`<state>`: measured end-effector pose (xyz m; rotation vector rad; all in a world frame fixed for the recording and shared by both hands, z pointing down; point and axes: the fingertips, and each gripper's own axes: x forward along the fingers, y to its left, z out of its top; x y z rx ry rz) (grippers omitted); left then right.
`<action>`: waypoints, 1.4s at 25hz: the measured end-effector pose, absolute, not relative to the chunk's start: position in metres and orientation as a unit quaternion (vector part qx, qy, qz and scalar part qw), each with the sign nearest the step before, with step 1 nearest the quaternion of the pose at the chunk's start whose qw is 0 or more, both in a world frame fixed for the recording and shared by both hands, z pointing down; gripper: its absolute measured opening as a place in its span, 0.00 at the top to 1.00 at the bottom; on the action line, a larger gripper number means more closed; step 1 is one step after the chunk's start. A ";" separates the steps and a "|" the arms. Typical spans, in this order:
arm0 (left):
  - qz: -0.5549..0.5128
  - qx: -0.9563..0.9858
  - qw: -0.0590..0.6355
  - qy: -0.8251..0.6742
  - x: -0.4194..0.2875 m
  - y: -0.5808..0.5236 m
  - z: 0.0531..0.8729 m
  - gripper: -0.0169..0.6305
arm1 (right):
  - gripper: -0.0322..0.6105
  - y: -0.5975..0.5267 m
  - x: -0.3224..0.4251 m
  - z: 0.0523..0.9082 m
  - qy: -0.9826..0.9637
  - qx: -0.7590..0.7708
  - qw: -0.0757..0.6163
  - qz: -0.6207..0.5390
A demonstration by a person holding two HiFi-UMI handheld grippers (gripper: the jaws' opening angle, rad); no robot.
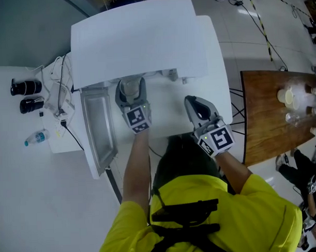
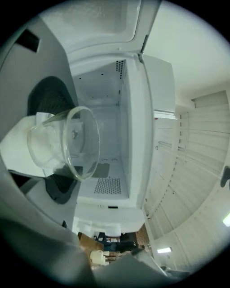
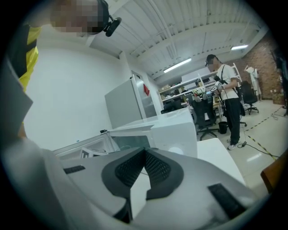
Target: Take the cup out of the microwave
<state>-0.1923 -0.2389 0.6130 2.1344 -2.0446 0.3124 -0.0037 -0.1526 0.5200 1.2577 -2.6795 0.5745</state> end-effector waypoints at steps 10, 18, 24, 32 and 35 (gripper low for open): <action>0.124 0.736 0.136 -0.652 -0.146 -0.133 0.647 0.44 | 0.94 -0.134 0.036 0.528 -0.870 0.452 0.064 0.187; 0.141 0.698 0.150 -0.686 -0.231 -0.137 0.707 0.44 | 0.94 -0.124 0.016 0.548 -0.888 0.418 0.061 0.184; 0.126 0.702 0.146 -0.685 -0.241 -0.135 0.708 0.44 | 0.94 -0.125 -0.014 0.565 -0.893 0.406 0.065 0.184; 0.123 0.702 0.163 -0.683 -0.240 -0.139 0.719 0.44 | 0.94 -0.121 -0.010 0.578 -0.889 0.409 0.078 0.189; 0.128 0.704 0.169 -0.678 -0.238 -0.143 0.721 0.42 | 0.94 -0.121 -0.006 0.580 -0.887 0.413 0.077 0.191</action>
